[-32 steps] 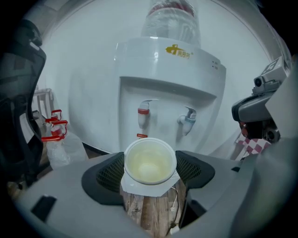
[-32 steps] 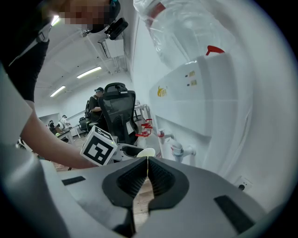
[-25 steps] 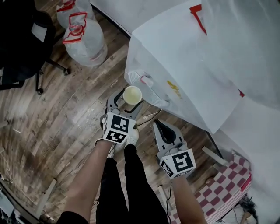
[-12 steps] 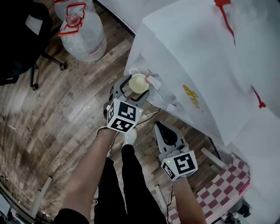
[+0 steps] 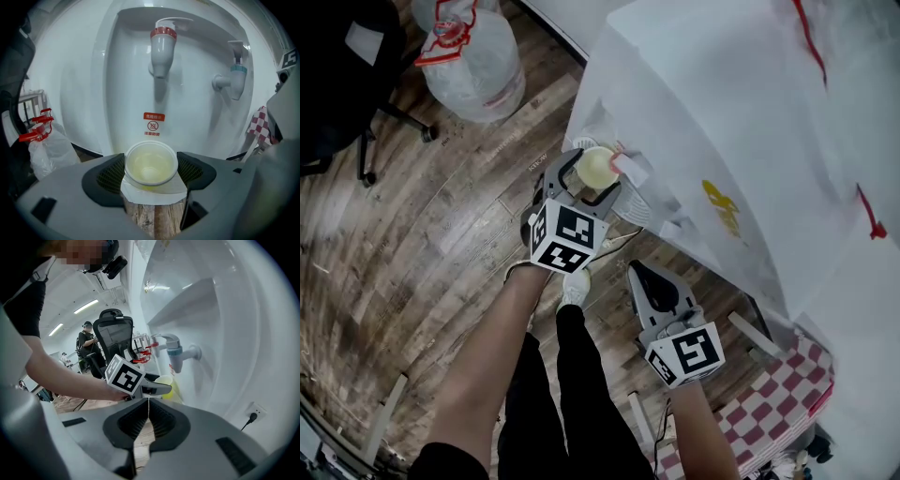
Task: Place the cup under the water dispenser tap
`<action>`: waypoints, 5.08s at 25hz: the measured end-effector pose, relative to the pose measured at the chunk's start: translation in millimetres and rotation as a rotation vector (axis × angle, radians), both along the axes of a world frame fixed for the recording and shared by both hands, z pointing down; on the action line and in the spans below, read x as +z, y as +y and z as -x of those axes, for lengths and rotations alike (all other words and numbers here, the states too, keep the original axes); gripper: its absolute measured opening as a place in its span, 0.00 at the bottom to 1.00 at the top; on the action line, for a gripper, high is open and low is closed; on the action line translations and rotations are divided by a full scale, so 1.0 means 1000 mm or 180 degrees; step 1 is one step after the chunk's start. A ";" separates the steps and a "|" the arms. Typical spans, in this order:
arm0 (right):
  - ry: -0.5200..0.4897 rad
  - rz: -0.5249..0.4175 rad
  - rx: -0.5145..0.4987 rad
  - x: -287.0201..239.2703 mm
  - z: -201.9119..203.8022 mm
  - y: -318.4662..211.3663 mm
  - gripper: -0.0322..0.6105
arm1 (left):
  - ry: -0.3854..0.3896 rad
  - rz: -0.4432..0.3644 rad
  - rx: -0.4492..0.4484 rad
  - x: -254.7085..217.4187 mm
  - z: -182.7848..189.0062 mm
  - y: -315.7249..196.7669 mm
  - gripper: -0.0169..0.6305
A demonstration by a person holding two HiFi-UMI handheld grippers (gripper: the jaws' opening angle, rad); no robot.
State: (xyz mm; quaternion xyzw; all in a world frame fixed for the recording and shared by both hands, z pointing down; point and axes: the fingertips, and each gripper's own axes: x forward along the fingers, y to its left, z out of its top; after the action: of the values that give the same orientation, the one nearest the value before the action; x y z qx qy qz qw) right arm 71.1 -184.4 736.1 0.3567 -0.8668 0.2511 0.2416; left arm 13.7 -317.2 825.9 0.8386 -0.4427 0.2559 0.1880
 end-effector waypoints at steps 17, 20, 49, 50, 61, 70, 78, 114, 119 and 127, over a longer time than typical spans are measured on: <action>0.0040 0.0059 0.0041 0.003 -0.007 0.003 0.09 | -0.0044 -0.0020 0.0070 -0.001 0.001 0.002 0.62; 0.0042 0.0038 0.0054 -0.001 -0.007 0.003 0.09 | -0.0046 -0.0018 0.0054 -0.008 0.005 0.006 0.62; -0.0099 -0.0196 0.0446 -0.135 0.022 0.044 0.08 | 0.0286 0.0112 -0.0050 -0.198 0.054 0.115 0.11; -0.0096 -0.0215 0.0471 -0.142 0.023 0.049 0.08 | 0.0295 0.0104 -0.0050 -0.207 0.057 0.121 0.10; -0.0148 -0.0386 0.0675 -0.221 0.035 0.121 0.08 | 0.0514 -0.0023 0.0027 -0.306 0.093 0.200 0.05; -0.0154 -0.0598 0.0797 -0.280 0.045 0.200 0.08 | 0.0643 -0.0153 0.0283 -0.363 0.107 0.293 0.05; -0.0256 -0.0833 0.0898 -0.319 0.047 0.237 0.08 | 0.0794 -0.0207 0.0194 -0.395 0.128 0.335 0.05; -0.0538 -0.1021 0.0330 -0.373 -0.027 0.257 0.08 | 0.0549 -0.0625 -0.0295 -0.465 0.075 0.376 0.05; -0.0500 -0.0981 0.0314 -0.368 -0.028 0.264 0.08 | 0.0560 -0.0562 -0.0289 -0.458 0.070 0.381 0.05; -0.0452 -0.0988 0.0371 -0.367 -0.042 0.264 0.08 | 0.0585 -0.0557 -0.0239 -0.456 0.057 0.375 0.05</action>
State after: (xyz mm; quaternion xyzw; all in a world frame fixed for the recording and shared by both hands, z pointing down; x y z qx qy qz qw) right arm 113.0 79.1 368.6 0.4206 -0.8879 0.1524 0.1069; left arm -43.7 58.0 369.9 0.8545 -0.4754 0.1311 0.1634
